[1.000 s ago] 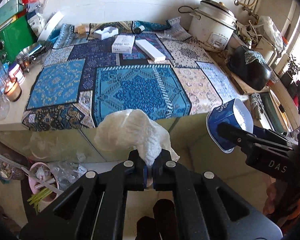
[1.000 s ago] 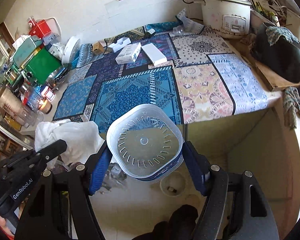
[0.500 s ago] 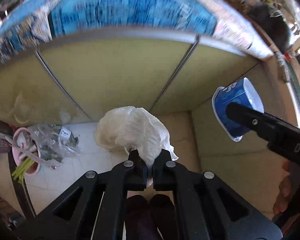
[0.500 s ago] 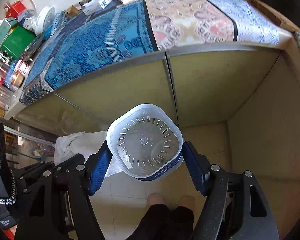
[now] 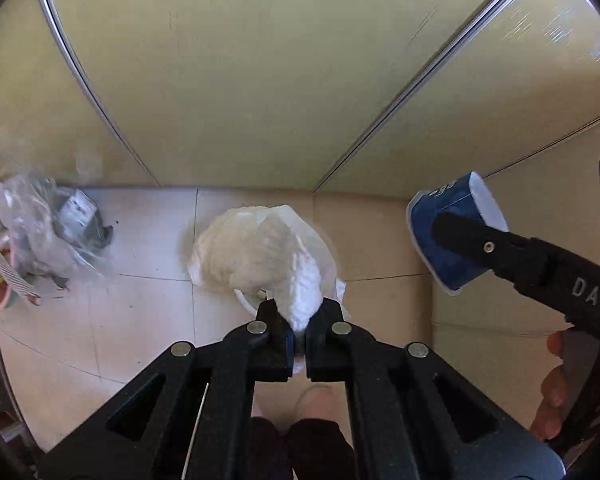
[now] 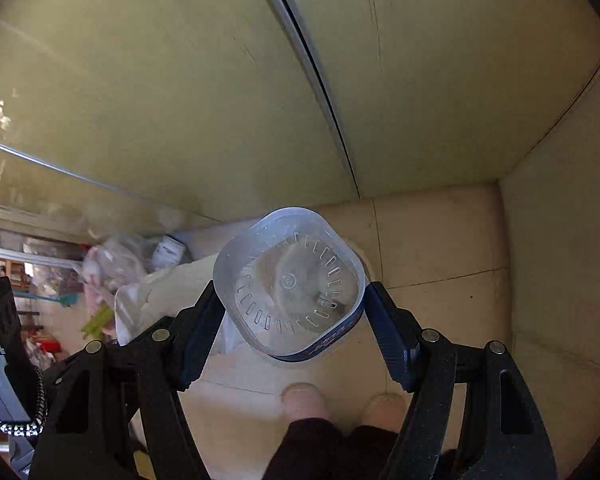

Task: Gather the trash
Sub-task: 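Carry the tissue and plastic tub down over the floor bin with both tools, then open the left tool and right tool to drop tissue and tub into the bin, then raise both tools back up toward the counter, then grasp the white HP box with the left tool while the right tool grasps the long white box, then carry both white boxes down over the floor bin with both tools, then open the left tool and right tool to drop both boxes into the bin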

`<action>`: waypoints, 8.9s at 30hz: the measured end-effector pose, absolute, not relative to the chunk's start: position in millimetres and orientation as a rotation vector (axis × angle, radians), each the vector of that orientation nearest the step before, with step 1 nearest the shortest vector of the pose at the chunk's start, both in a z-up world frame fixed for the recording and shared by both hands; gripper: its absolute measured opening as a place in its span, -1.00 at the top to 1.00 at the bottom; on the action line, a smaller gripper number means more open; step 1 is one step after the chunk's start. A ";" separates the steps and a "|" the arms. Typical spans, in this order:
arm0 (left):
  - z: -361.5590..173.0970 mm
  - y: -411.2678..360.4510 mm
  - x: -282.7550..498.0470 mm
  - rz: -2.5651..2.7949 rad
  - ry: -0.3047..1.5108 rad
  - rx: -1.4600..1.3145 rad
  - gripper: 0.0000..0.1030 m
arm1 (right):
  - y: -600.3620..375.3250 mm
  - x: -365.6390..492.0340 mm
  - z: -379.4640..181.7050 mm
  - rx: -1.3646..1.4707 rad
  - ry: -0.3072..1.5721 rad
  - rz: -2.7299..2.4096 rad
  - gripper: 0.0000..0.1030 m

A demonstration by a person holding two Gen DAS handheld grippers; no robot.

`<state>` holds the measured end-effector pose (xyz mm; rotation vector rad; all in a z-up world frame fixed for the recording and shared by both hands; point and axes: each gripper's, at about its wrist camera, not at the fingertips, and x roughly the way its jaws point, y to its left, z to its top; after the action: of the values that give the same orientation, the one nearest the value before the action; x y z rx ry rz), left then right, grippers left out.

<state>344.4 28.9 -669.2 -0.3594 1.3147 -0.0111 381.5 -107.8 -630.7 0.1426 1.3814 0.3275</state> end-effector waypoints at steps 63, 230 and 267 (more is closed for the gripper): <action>-201.1 95.7 336.9 -0.082 0.876 -0.246 0.11 | -97.0 324.1 -191.9 0.149 0.930 0.251 -0.34; -317.4 66.8 312.8 0.010 1.179 -0.172 -0.47 | -115.2 326.0 -317.0 0.021 1.159 0.280 -0.02; -838.2 59.7 374.4 -0.039 1.545 -0.381 -0.47 | -95.3 394.2 -749.8 -0.071 1.460 0.427 -0.01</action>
<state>374.4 59.7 -838.2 -0.3806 1.5449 -0.0392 394.2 -95.3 -749.8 -0.0706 1.4598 0.4269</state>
